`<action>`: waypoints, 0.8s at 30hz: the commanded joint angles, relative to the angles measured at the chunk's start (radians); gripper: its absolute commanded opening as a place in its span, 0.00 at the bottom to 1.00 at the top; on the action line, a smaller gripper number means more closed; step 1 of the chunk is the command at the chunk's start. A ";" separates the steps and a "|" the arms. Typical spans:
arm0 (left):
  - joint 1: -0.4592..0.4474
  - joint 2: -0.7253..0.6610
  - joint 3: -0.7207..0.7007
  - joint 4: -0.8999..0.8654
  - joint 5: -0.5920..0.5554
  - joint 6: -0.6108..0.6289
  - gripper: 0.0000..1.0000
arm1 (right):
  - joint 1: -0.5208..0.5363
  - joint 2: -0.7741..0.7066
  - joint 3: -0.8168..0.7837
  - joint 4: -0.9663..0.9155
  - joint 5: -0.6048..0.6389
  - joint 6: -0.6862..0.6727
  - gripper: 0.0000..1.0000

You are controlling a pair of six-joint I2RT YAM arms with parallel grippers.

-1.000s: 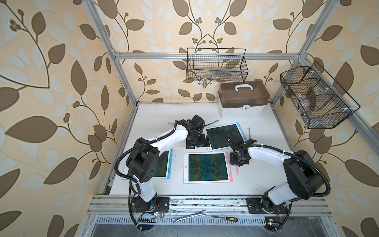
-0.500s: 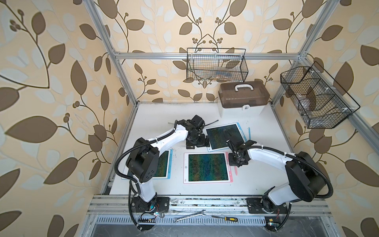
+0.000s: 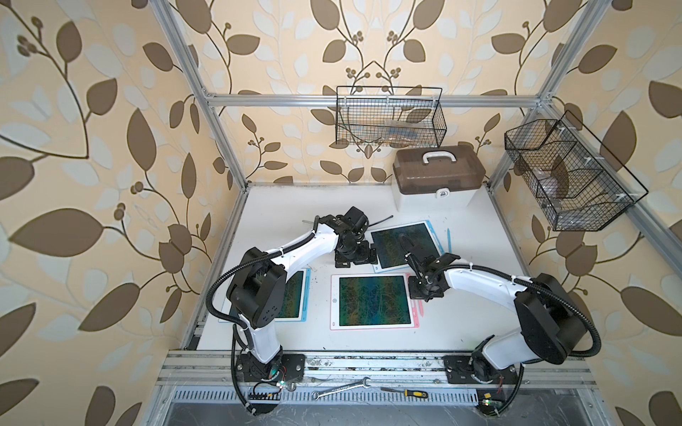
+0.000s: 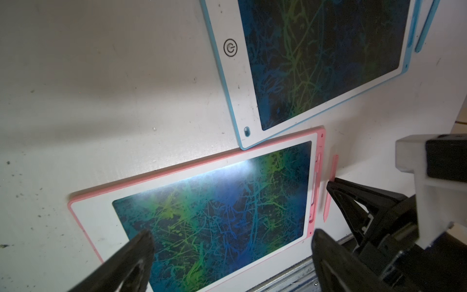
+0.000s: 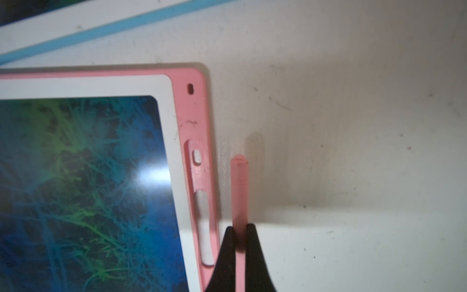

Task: Place the stylus back onto the writing tablet
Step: Pick up the stylus from the center of the board, then place the stylus on the writing tablet.

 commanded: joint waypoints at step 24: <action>0.010 -0.041 -0.018 0.005 0.002 -0.007 0.97 | 0.045 0.020 0.006 0.048 -0.057 0.060 0.00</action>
